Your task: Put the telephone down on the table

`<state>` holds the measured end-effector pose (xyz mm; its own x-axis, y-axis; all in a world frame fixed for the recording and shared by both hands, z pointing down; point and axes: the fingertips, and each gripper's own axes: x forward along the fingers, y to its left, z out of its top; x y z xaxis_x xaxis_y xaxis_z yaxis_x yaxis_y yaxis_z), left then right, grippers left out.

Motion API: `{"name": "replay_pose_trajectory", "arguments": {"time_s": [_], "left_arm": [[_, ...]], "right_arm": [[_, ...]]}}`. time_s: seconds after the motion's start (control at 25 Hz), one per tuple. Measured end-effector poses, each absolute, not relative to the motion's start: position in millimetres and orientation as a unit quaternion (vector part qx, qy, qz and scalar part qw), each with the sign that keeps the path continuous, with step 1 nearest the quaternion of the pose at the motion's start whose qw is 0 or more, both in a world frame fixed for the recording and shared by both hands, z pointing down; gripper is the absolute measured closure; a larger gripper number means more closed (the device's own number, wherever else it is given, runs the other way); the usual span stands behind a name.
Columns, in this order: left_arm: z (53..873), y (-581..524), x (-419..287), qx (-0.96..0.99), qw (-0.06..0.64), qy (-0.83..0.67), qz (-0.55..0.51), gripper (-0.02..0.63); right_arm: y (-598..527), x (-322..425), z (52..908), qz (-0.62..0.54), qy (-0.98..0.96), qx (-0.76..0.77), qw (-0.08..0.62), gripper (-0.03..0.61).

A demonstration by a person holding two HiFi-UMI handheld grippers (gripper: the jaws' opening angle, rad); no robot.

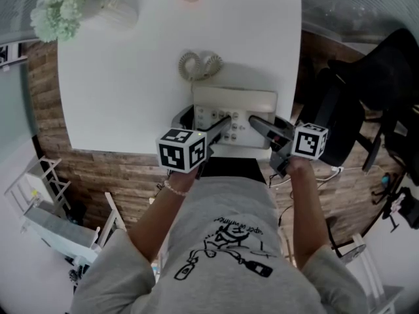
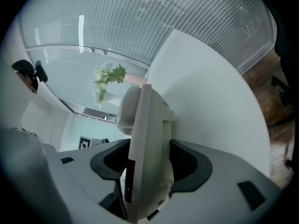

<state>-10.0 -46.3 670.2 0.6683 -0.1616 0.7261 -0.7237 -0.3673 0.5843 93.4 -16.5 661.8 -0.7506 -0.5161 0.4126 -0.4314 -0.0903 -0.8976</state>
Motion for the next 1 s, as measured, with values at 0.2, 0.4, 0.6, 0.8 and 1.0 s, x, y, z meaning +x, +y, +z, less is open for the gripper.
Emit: {"name": "replay_pose_trajectory", "arguments": {"time_s": [0.2, 0.4, 0.6, 0.8, 1.0], "left_arm": [[672, -47, -13, 0.772, 0.479, -0.295, 0.296, 0.179], [675, -47, -16, 0.774, 0.447, -0.311, 0.323, 0.181], [675, -46, -15, 0.773, 0.45, -0.313, 0.319, 0.181], [675, -46, -15, 0.775, 0.444, -0.315, 0.321, 0.181], [676, -47, -16, 0.776, 0.436, -0.316, 0.329, 0.181]], "right_arm": [[-16, 92, 665, -0.65, 0.672, -0.353, 0.028, 0.299], [-16, 91, 667, -0.641, 0.677, -0.361, 0.003, 0.302], [-17, 92, 666, -0.638, 0.678, -0.364, 0.002, 0.302], [-16, 92, 667, -0.633, 0.679, -0.373, -0.004, 0.301], [-15, 93, 673, -0.631, 0.672, -0.387, -0.027, 0.298]]}}
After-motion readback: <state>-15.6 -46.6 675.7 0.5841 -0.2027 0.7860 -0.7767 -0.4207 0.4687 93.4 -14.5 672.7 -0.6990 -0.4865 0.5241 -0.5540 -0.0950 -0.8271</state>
